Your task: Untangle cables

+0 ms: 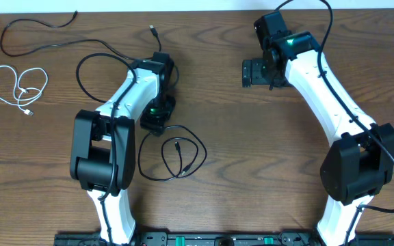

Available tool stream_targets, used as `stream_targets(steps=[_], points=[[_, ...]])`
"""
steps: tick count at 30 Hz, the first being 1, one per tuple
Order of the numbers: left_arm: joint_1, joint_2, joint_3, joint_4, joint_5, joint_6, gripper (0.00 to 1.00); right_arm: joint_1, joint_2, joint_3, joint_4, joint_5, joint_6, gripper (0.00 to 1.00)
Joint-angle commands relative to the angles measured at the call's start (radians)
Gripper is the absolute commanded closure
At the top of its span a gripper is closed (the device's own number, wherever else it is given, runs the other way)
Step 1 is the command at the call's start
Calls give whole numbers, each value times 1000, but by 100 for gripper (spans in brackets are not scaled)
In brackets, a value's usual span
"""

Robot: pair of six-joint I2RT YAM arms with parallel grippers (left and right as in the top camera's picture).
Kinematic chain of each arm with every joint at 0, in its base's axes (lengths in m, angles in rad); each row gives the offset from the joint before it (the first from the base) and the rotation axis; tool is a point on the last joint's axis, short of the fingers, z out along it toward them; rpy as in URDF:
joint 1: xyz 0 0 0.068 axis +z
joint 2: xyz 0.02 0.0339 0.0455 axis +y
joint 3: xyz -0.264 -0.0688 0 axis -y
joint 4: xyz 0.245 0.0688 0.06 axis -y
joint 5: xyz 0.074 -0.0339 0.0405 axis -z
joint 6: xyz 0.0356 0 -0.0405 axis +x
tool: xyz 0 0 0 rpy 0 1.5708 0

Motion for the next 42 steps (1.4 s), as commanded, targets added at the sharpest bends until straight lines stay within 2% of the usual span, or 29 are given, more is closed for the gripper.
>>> stream_targets(steps=[1, 4, 13, 19, 23, 26, 31, 34, 36, 39, 42], points=[[-20, 2, -22, 26, -17, -36, 34, -3, -6, -6, 4, 79, 17, 1], [-32, 2, -37, 28, -13, -34, 34, -11, -6, -6, 4, 132, 17, 1], [-40, 2, -40, 58, 43, 44, 34, -80, -6, -6, 5, 130, 17, 1], [-21, 2, -40, 53, 76, 187, 34, -128, -6, -6, -11, 134, 17, 1], [-19, 2, -42, 7, 71, 201, 33, -157, -6, -6, -9, 134, 16, 1], [-19, -4, -56, 10, 76, 245, 34, -173, -6, -6, -8, 134, 16, 1], [-19, -61, -87, 14, 67, 246, 34, -179, -6, -6, -9, 132, 17, 1], [-19, -232, -175, 66, 65, 277, 34, -176, -6, -6, -9, 130, 17, 1], [-21, -277, -221, 131, 66, 278, 33, -176, -6, -6, -9, 130, 17, 1], [-25, -294, -281, 227, 65, 260, 33, -176, -6, -6, -9, 130, 17, 1], [-36, -281, -340, 292, 64, 171, 33, -176, -6, -6, -9, 130, 17, 1]])
